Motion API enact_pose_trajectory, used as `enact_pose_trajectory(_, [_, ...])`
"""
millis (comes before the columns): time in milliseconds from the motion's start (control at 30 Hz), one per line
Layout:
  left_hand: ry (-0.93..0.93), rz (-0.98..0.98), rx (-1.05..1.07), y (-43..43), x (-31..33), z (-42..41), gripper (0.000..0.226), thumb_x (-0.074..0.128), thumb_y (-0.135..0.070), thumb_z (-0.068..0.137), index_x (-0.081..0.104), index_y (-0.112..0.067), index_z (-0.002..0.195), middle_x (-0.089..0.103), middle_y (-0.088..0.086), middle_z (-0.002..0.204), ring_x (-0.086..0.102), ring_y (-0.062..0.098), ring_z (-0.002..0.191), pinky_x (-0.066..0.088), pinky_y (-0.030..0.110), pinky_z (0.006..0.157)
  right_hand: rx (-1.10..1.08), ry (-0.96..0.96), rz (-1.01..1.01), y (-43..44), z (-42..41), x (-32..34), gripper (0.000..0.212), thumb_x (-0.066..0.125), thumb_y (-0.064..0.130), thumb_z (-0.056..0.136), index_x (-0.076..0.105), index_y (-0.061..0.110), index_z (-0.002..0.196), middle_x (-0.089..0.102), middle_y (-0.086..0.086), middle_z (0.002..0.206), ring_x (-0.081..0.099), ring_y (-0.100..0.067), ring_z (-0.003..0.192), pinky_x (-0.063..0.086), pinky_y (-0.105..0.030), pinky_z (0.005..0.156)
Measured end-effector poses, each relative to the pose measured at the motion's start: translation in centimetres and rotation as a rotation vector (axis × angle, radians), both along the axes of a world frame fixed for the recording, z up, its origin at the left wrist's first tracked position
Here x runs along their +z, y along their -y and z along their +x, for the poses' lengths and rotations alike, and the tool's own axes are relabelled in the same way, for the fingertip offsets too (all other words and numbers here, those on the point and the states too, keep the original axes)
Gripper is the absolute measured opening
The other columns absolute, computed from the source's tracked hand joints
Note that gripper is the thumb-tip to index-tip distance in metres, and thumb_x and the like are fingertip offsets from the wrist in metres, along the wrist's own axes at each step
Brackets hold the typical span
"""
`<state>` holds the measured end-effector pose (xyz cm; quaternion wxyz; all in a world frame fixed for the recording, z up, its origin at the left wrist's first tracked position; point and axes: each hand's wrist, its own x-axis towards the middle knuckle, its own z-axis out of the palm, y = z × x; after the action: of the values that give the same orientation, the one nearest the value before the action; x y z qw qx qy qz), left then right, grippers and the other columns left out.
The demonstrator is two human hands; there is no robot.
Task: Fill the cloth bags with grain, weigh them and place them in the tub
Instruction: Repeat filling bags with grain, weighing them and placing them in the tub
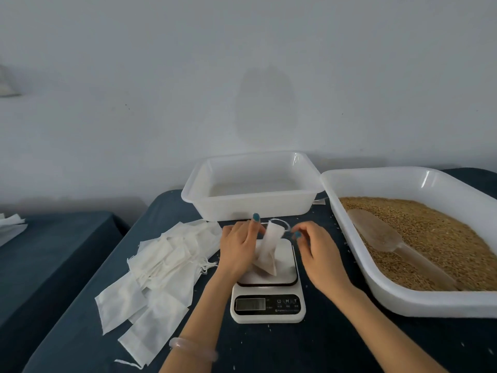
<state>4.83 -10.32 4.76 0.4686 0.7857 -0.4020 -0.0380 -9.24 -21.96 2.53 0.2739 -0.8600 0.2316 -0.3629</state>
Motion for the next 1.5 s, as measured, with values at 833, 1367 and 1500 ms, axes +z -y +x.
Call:
enact_pose_trajectory(833, [0.017, -0.059, -0.048, -0.3, -2.3, 1.5, 0.017, 0.052, -0.020, 0.100, 0.063, -0.029, 0.110, 0.071, -0.020, 0.100, 0.054, 0.008, 0.108, 0.048, 0.028, 0.084, -0.128, 0.101, 0.346, 1.9, -0.7, -3.4, 0.028, 0.046, 0.023, 0.102, 0.055, 0.015, 0.076, 0.051, -0.005, 0.060, 0.045, -0.014, 0.053, 0.033, -0.026, 0.052])
enact_pose_trajectory(1367, [0.030, 0.064, -0.096, 3.1, 4.3, 3.9, 0.013, 0.079, -0.036, 0.080, 0.069, -0.038, 0.088, 0.064, -0.017, 0.078, 0.052, -0.005, 0.061, 0.041, 0.017, 0.061, -0.127, 0.107, 0.367, 2.1, -0.7, -3.7, 0.032, 0.044, 0.033, 0.102, 0.056, 0.022, 0.074, 0.048, 0.002, 0.055, 0.042, -0.005, 0.048, 0.033, -0.026, 0.052])
enact_pose_trajectory(1500, [-0.110, -0.190, 0.063, 5.5, 8.1, 6.3, 0.010, 0.070, -0.019, 0.089, 0.064, -0.024, 0.094, 0.065, -0.014, 0.079, 0.061, -0.003, 0.061, 0.046, 0.011, 0.060, -0.132, 0.082, 0.363, 2.1, -0.6, -3.8, 0.032, 0.045, 0.033, 0.101, 0.056, 0.024, 0.073, 0.049, 0.002, 0.055, 0.044, -0.005, 0.047, 0.034, -0.025, 0.052])
